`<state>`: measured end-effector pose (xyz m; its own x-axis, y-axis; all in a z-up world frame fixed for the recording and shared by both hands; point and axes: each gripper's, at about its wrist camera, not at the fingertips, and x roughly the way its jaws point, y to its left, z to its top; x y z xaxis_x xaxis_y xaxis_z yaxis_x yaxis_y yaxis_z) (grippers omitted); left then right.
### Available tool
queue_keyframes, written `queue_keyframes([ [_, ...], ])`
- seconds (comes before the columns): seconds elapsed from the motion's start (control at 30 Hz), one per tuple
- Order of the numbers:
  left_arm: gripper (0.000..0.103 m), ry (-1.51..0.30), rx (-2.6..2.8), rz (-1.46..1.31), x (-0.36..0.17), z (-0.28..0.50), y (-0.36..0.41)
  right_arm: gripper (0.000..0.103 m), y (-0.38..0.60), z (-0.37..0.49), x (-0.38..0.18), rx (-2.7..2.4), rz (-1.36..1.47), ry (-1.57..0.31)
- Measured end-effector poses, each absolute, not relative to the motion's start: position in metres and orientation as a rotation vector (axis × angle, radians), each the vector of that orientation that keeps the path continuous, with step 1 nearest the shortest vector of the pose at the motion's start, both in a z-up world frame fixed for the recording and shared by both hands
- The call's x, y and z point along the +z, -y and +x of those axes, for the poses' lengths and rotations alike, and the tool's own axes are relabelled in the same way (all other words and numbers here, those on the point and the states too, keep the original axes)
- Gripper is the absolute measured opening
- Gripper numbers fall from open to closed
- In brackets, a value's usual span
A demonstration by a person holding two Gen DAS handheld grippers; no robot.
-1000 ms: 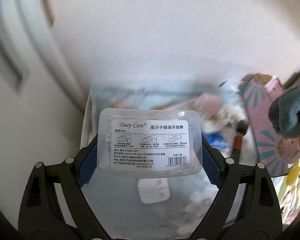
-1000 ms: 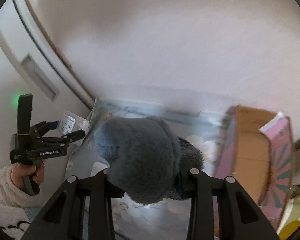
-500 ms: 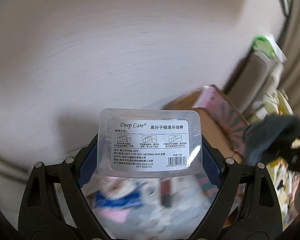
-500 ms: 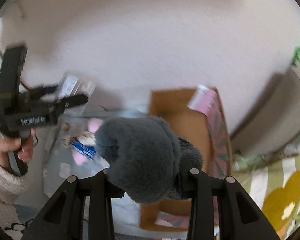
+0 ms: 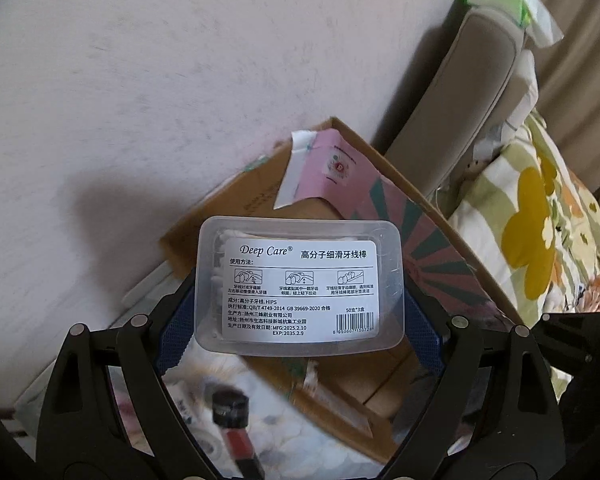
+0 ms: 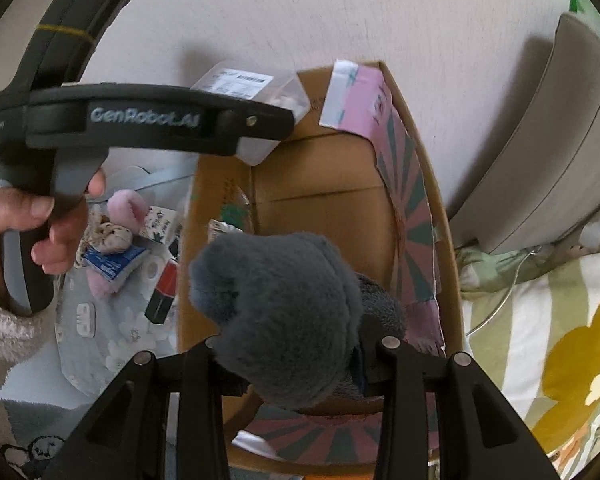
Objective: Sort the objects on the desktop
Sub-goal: 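Carry the sock and Deep Care box into the cardboard box and release both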
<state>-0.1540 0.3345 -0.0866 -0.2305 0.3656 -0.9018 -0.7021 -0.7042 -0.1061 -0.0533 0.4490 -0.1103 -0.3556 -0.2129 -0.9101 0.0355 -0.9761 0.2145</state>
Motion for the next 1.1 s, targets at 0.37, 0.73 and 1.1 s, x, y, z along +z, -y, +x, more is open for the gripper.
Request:
queue_keyframes([
  [0.37,0.102,-0.467,2.014,-1.336,-0.124,-0.162,-0.355,0.064,-0.453,-0.063,-0.128,-2.436,1.747,0.242],
  [0.73,0.103,-0.399,2.028,-1.302,-0.104,-0.165,-0.338,0.082,-0.455,-0.056,-0.11,-2.518,1.684,0.204],
  [1.1,0.103,-0.348,2.048,-1.295,-0.065,-0.135,-0.275,0.082,-0.454,-0.037,-0.07,-2.617,1.641,0.271],
])
